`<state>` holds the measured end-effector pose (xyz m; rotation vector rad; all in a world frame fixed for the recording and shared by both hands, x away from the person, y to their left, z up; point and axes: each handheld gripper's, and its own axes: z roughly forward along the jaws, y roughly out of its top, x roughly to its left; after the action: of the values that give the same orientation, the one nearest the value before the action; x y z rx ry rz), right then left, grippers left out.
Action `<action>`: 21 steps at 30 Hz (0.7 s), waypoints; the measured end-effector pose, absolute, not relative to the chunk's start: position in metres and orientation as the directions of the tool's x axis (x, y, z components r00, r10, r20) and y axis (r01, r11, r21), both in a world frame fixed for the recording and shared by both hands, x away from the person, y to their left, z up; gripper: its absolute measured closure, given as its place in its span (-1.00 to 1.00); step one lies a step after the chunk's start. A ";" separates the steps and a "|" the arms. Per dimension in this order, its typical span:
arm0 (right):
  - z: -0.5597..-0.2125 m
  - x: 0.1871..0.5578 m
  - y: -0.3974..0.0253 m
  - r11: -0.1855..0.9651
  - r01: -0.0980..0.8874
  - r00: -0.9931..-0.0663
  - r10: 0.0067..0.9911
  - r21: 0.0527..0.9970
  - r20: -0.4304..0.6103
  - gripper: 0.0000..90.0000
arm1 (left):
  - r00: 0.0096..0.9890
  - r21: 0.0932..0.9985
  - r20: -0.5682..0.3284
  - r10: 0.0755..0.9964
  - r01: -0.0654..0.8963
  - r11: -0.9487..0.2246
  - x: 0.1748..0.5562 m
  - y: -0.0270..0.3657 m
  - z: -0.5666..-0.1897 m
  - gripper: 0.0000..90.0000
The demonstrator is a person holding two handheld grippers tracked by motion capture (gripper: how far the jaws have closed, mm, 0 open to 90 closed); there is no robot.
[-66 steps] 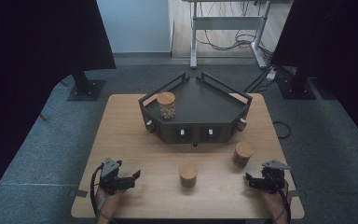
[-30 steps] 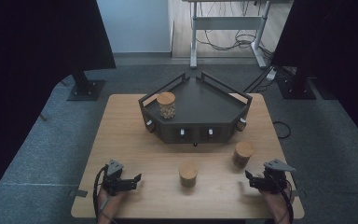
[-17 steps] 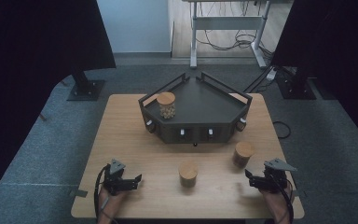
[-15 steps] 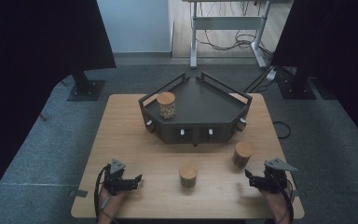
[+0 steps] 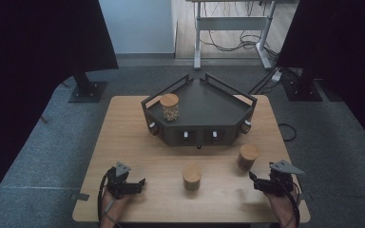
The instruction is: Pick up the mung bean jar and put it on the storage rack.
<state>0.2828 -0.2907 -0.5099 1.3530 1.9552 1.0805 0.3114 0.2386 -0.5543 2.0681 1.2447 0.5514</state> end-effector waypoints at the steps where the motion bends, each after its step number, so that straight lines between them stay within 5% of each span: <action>1: -0.509 0.283 -0.290 0.182 0.511 -0.365 0.931 0.840 0.021 -0.81 | 0.460 0.716 0.021 0.888 0.613 -0.335 0.311 0.239 -0.554 -0.90; 21: -0.485 0.280 -0.273 0.194 0.476 -0.374 0.927 0.858 -0.003 -0.89 | 0.443 0.711 0.022 0.896 0.624 -0.326 0.312 0.238 -0.555 -0.95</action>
<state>0.2798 -0.2731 -0.4852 1.3057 1.9376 1.0957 0.3122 0.2381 -0.5546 2.0642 1.2693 0.5565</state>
